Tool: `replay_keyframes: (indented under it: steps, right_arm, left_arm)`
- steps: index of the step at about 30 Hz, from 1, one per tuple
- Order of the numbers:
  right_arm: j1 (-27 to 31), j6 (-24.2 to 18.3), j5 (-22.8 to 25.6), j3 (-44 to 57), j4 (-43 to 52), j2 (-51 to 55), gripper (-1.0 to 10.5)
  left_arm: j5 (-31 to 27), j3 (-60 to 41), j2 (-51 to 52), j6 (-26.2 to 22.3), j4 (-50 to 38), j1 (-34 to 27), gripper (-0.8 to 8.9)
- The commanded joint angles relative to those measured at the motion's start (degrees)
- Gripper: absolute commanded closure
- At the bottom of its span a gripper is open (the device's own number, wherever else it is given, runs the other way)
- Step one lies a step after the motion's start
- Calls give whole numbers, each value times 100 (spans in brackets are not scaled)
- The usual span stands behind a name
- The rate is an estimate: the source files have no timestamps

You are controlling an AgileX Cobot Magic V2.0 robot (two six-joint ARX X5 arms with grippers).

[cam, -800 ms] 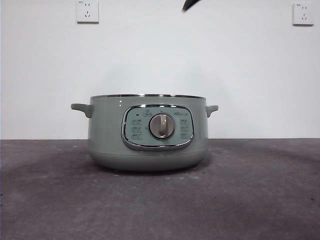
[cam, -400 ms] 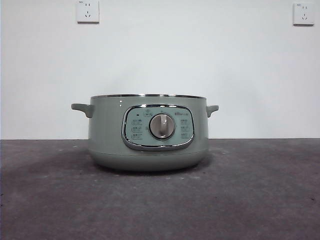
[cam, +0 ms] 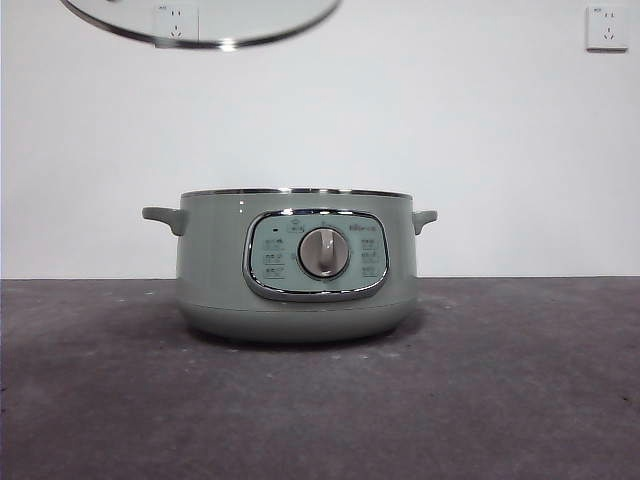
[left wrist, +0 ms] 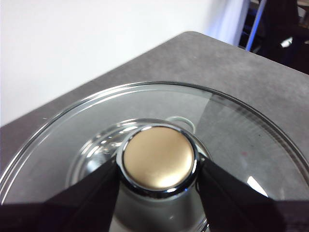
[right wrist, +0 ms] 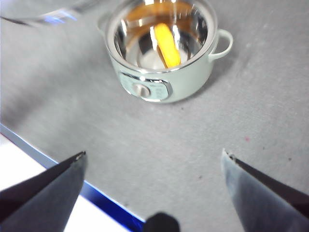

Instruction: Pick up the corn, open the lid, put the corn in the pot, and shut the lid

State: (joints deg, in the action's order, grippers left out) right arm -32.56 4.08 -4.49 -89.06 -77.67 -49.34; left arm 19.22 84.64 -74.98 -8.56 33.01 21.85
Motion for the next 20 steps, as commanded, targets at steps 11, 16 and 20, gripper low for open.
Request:
replay_keyframes:
  steps: [11,16,20]
  right_arm:
    - [-11,990,-542,289,-153,1567,479]
    - [-11,988,-564,302,-153,1589,479]
    - [-11,990,-564,411,-153,1585,479]
  left_arm:
    - [-68,50,-1340,63,-1342,254,819]
    - [-129,50,-1742,57,-1482,251,819]
    - [-129,50,-1974,44,-1600,254,819]
